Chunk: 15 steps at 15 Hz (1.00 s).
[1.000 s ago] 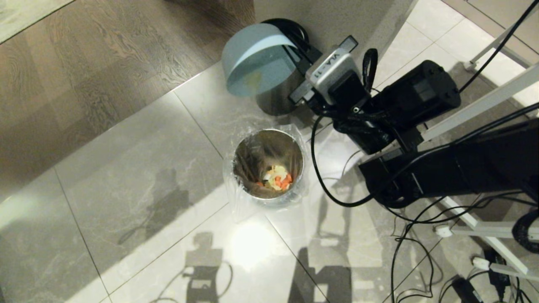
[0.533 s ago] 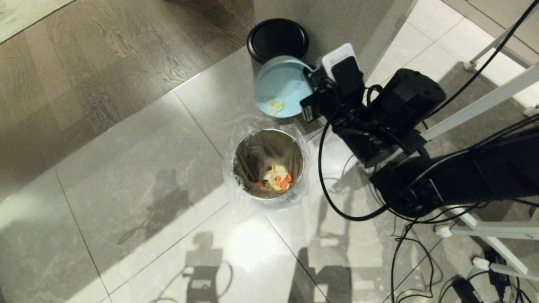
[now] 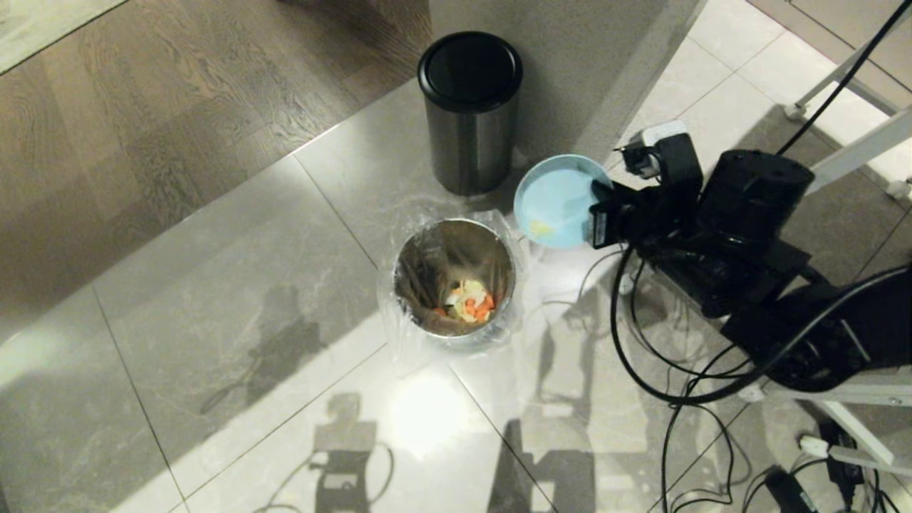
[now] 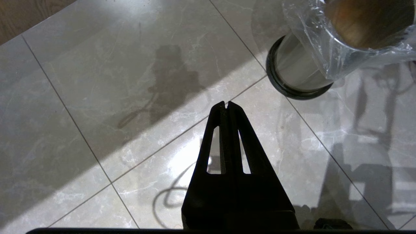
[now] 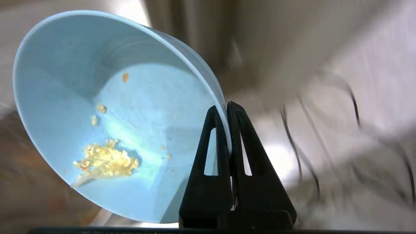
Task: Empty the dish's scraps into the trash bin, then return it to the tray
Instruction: Put the bowl back to the table
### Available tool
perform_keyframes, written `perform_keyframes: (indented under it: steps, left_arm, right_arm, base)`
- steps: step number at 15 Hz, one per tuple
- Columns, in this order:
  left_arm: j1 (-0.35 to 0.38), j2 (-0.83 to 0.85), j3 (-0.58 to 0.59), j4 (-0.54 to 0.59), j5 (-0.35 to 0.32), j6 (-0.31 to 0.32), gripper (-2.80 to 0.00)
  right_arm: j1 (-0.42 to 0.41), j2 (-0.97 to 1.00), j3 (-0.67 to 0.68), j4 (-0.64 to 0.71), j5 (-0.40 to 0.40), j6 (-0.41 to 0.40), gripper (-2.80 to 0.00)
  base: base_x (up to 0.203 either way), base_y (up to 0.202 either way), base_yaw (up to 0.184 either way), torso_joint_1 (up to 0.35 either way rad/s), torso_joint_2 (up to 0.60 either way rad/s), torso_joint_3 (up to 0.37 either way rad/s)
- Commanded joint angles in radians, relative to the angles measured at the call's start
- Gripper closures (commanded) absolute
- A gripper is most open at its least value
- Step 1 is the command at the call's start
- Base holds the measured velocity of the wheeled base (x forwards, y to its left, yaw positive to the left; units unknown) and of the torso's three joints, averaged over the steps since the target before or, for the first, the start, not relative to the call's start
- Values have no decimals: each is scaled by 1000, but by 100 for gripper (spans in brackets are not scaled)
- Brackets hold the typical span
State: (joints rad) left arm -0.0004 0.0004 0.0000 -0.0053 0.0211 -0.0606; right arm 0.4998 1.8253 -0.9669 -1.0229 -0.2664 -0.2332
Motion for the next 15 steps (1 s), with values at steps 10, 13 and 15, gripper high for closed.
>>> perform_keyframes:
  steps: [10,13,15]
  left_arm:
    - [0,1,0,-1,0,-1,0]
    - [0,1,0,-1,0,-2,0]
    - [0,1,0,-1,0,-1,0]
  right_arm:
    - [-89,-103,303,151,-159,409,0]
    - [-103,-121,395,123,-174,411,0]
    - [-117,-118,474,73,-195,411,0]
  base:
    - [0,0,0,0,0,0]
    - [0,0,0,0,0,0]
    - [0,0,0,0,0,0]
